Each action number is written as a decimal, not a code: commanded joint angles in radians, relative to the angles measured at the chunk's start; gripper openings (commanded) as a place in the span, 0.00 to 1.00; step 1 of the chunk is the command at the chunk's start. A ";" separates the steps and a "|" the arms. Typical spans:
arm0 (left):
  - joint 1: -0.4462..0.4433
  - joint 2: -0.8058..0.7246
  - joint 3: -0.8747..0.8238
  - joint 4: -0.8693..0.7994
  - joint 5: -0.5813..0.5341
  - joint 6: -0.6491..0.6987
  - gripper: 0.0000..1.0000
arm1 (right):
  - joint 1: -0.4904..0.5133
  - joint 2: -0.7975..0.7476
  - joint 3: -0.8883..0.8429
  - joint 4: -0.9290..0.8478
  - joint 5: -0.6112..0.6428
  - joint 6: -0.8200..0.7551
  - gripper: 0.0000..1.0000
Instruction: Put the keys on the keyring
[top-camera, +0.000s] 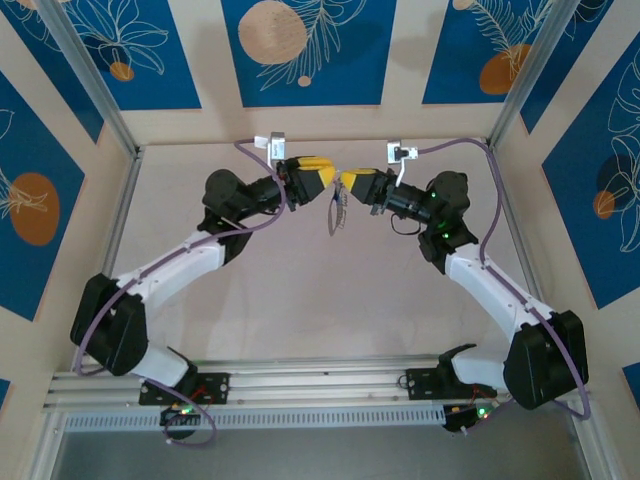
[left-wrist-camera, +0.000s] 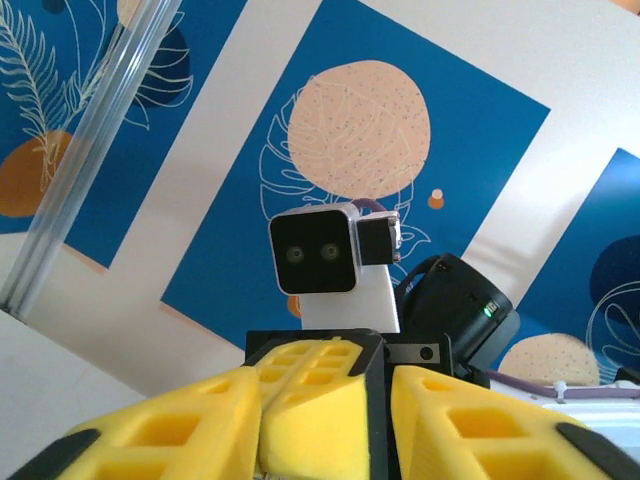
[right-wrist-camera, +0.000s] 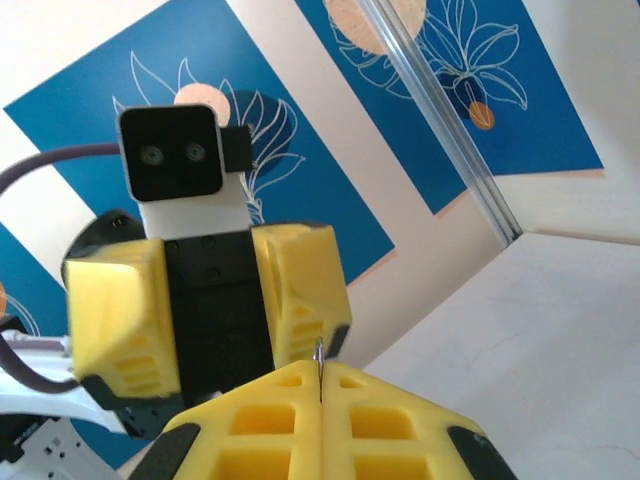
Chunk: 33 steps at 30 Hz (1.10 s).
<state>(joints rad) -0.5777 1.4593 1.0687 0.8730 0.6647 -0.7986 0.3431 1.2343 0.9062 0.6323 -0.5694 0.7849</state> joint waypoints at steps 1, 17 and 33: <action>0.032 -0.078 0.005 -0.177 0.043 0.138 0.47 | -0.029 -0.002 0.089 -0.096 -0.131 -0.072 0.00; 0.131 -0.040 0.227 -0.661 0.294 0.471 0.58 | -0.115 0.163 0.479 -0.777 -0.528 -0.570 0.00; 0.147 0.123 0.504 -1.019 0.437 0.705 0.58 | -0.091 0.272 0.625 -1.048 -0.570 -0.764 0.00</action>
<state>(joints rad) -0.4423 1.5589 1.5257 -0.0917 1.0359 -0.1322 0.2409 1.5002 1.5017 -0.3717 -1.1076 0.0536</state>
